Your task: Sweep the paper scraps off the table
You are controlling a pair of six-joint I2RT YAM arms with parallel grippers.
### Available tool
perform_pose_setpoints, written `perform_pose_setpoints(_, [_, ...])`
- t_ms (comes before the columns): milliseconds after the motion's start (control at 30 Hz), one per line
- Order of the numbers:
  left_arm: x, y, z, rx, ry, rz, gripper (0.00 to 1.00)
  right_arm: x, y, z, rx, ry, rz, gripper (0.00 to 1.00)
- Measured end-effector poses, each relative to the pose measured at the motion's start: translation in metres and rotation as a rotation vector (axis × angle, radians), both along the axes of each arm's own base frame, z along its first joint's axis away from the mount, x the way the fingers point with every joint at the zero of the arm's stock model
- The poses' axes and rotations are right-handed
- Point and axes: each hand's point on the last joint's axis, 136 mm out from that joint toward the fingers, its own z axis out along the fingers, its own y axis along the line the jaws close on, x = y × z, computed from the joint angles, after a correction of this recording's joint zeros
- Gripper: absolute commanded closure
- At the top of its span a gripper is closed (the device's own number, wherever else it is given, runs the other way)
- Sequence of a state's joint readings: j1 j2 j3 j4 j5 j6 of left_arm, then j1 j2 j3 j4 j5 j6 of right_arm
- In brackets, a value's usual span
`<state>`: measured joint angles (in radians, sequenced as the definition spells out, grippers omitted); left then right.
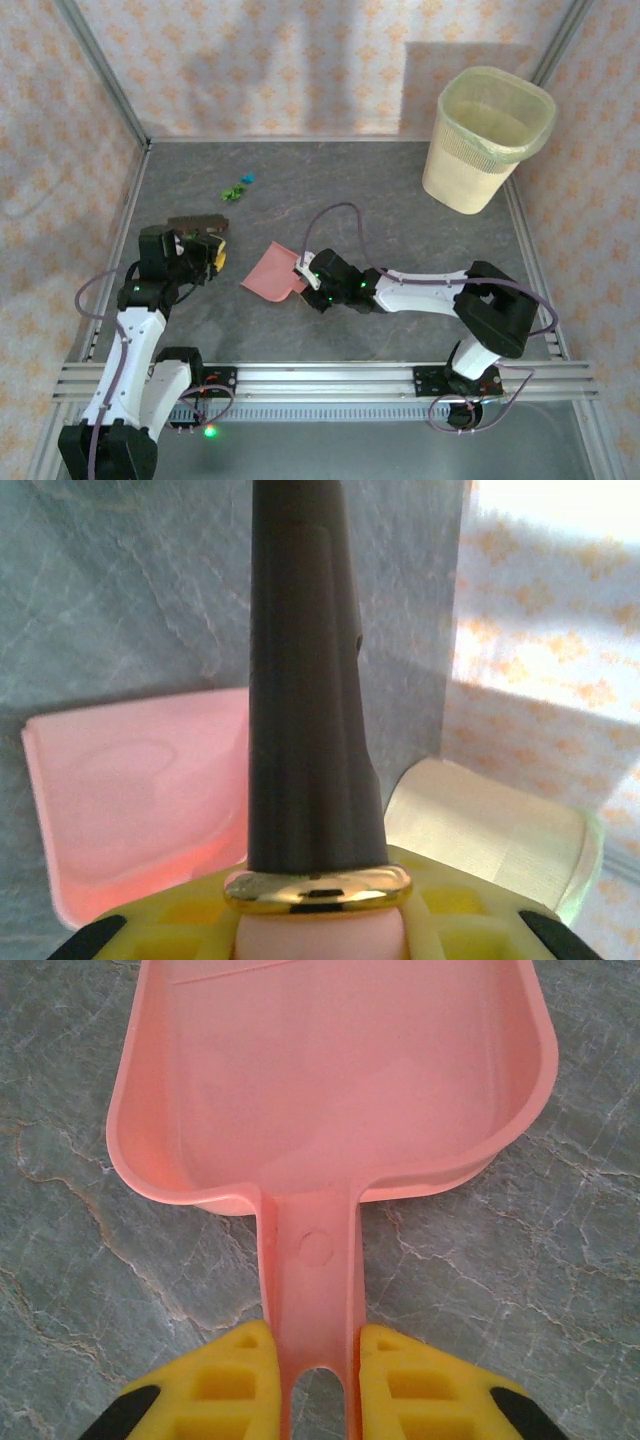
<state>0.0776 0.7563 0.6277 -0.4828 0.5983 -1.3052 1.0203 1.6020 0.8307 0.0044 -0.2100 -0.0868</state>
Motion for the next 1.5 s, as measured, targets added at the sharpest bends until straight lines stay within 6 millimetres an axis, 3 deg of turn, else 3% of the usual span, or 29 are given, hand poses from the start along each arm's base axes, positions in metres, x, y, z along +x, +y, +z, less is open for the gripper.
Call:
perform_pose_setpoints(133, [-0.014,0.002,0.01,0.084,0.028,-0.044,1.0,0.0,0.0,-0.003,-0.006,0.004,0.0,1.0])
perform_pose_setpoints(333, [-0.008,0.024,0.065,0.363,-0.021,-0.115,1.0,0.0,0.0,-0.003,-0.008,0.005,0.0,1.0])
perform_pose_setpoints(433, [-0.006,0.038,0.075,0.522,0.003,-0.166,1.0,0.0,0.0,-0.003,-0.008,0.005,0.0,1.0])
perform_pose_setpoints(767, [-0.037,0.071,0.044,0.863,0.255,-0.358,1.0,0.0,0.0,-0.004,-0.008,0.005,0.0,1.0])
perform_pose_setpoints(933, [-0.042,0.082,0.032,0.974,0.341,-0.396,1.0,0.0,-0.001,-0.004,-0.008,0.005,-0.001,1.0])
perform_pose_setpoints(1233, [-0.034,0.074,-0.008,1.059,0.5,-0.55,1.0,0.0,0.0,-0.004,-0.008,0.005,0.0,1.0])
perform_pose_setpoints(1500, [-0.026,0.069,-0.027,1.085,0.562,-0.638,1.0,0.0,0.0,-0.004,-0.01,0.006,0.0,1.0])
